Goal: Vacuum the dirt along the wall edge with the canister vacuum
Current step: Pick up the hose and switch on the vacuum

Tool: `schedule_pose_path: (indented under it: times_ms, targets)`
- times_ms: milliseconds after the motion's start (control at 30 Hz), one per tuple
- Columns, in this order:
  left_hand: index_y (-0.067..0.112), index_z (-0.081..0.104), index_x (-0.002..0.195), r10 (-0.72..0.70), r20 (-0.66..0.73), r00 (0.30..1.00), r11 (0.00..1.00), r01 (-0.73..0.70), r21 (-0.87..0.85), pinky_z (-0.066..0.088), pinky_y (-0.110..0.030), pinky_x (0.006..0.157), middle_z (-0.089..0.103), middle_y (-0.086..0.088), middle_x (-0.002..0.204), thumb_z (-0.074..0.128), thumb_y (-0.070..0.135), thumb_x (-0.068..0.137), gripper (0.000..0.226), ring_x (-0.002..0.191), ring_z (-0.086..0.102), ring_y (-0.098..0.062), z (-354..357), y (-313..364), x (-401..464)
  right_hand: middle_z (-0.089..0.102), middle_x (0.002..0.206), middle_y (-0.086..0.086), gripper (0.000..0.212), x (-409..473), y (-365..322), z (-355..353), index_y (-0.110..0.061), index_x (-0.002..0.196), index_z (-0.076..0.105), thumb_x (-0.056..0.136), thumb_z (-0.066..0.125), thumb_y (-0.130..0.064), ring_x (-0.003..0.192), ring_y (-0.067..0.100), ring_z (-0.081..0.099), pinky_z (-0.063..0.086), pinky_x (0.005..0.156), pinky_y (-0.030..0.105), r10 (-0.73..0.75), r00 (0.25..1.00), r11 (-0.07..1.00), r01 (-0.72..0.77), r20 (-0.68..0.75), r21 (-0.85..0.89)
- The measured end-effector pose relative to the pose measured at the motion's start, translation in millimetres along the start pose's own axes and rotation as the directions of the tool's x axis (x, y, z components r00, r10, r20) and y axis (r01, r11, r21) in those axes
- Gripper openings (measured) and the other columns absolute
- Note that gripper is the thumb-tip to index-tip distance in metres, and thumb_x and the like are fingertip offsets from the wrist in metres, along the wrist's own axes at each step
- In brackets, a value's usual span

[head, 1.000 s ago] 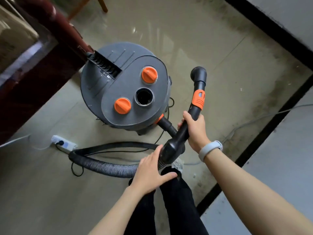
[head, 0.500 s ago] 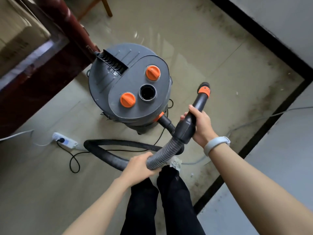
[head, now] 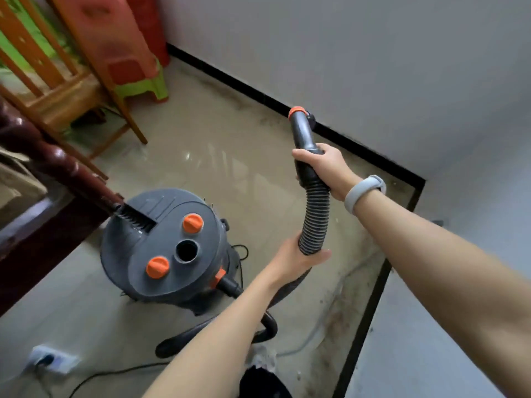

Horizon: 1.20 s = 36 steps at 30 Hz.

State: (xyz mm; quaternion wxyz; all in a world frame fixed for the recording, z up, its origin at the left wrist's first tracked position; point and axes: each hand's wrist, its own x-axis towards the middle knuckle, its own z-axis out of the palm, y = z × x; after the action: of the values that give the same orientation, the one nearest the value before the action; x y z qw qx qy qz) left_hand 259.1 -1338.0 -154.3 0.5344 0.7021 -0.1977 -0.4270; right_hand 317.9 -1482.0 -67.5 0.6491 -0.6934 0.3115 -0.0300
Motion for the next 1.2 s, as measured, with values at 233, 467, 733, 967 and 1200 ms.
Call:
schedule_pose_path:
  times_ms: [233,467,733,967,1200]
  targets:
    - [0.027,0.050,0.069,0.194,0.007,0.981,0.981,-0.194,0.023,0.038,-0.016,0.055,0.052,0.020,0.055,0.076,0.024,0.077,0.028,0.054,0.045,0.002,-13.0,119.0,62.7,0.058,0.078,0.001,0.015,12.6,-120.3,-69.6,-0.015,0.090,0.055,0.085,0.066,-0.023,0.065,0.014,0.057,0.053,0.056,0.026,-0.272,0.944,0.962,0.258,-0.189,-0.094]
    - [0.026,0.052,0.074,0.314,-0.032,0.949,0.949,-0.314,0.017,0.042,-0.017,0.061,0.054,0.014,0.065,0.076,0.027,0.078,0.025,0.060,0.049,-0.004,-41.4,201.3,112.7,0.061,0.084,0.001,0.019,48.8,-215.0,-88.2,-0.014,0.100,0.055,0.086,0.065,-0.023,0.076,0.016,0.060,0.055,0.074,0.033,-0.410,0.903,0.907,0.389,-0.130,-0.164]
    - [0.029,0.049,0.077,0.208,-0.241,0.948,0.977,-0.212,0.010,0.041,-0.015,0.062,0.047,0.016,0.068,0.078,0.030,0.075,0.030,0.062,0.045,0.001,-134.0,164.2,182.8,0.058,0.082,-0.001,0.024,165.9,-229.5,6.9,-0.011,0.099,0.053,0.081,0.066,-0.020,0.075,0.016,0.059,0.053,0.070,0.031,-0.372,0.920,0.878,0.393,0.126,-0.273]
    - [0.029,0.049,0.074,-0.008,-0.434,0.901,0.996,-0.030,-0.079,0.043,-0.021,0.068,0.053,0.013,0.071,0.084,0.031,0.068,0.036,0.070,0.050,-0.006,-210.5,92.5,218.2,0.049,0.076,-0.007,0.030,262.5,-210.0,121.4,-0.014,0.095,0.045,0.080,0.069,-0.022,0.067,0.006,0.050,0.042,0.060,0.023,-0.283,0.843,0.771,0.483,0.457,-0.415]
    - [0.029,0.052,0.079,-0.232,-0.568,0.790,0.972,0.164,-0.169,0.039,-0.016,0.066,0.056,0.018,0.074,0.084,0.035,0.067,0.035,0.076,0.052,-0.006,-240.9,33.5,205.7,0.049,0.082,-0.005,0.035,295.3,-153.6,206.6,-0.014,0.106,0.040,0.081,0.065,-0.013,0.071,0.009,0.053,0.043,0.059,0.019,-0.103,0.785,0.827,0.409,0.611,-0.385]
